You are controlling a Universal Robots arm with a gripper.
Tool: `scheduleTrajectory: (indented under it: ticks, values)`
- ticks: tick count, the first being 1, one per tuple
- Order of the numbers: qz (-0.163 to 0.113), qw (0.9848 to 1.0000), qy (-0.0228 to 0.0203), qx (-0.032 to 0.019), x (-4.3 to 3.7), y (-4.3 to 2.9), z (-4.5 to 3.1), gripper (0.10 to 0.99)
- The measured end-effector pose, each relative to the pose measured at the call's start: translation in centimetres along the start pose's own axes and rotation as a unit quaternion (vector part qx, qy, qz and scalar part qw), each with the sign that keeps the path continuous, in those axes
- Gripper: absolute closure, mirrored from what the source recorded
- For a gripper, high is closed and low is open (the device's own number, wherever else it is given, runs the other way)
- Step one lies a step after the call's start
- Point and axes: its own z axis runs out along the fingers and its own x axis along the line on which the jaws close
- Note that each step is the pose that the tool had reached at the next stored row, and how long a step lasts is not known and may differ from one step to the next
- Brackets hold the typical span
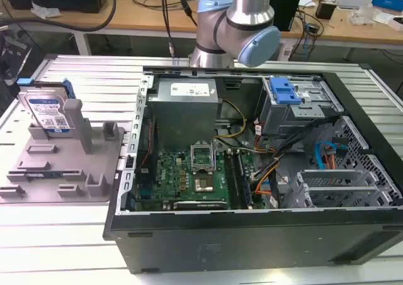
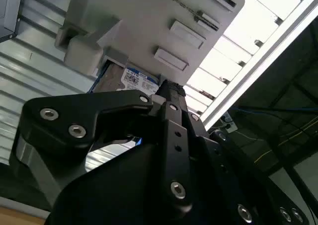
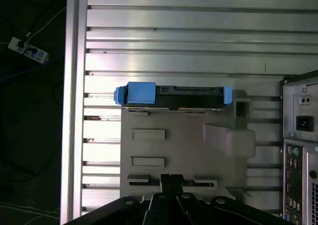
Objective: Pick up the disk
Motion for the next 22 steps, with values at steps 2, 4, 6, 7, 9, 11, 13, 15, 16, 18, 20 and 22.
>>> scheduleTrajectory:
  ticks: [2,4,6,7,9,11,13,15,16,18,20,22]
  values:
    - [0.0,1.0,0.0,0.0,0.0,0.0,0.0,0.98]
    - [0.0,1.0,0.0,0.0,0.0,0.0,0.0,0.98]
    - [0.0,1.0,0.0,0.0,0.0,0.0,0.0,0.98]
    - [0.0,1.0,0.0,0.0,0.0,0.0,0.0,0.98]
    - [0.0,1.0,0.0,0.0,0.0,0.0,0.0,0.98]
    - [-0.001,1.0,0.0,0.0,0.0,0.0,0.0,0.98]
    - [-0.011,0.9999,0.0004,0.0,0.0,0.0,0.0,0.98]
    - [-0.05,0.9987,0.0019,0.0,0.0,0.0,0.0,0.98]
    - [-0.06,0.9982,0.0023,0.0,0.0,0.0,0.01,0.98]
    - [-0.087,0.9962,0.0033,0.0,0.0,0.0,0.0,0.98]
    - [-0.106,0.9944,0.004,0.0,0.0,0.0,0.01,0.98]
    - [-0.124,0.9923,0.0047,0.0001,0.0,0.0,0.01,0.98]
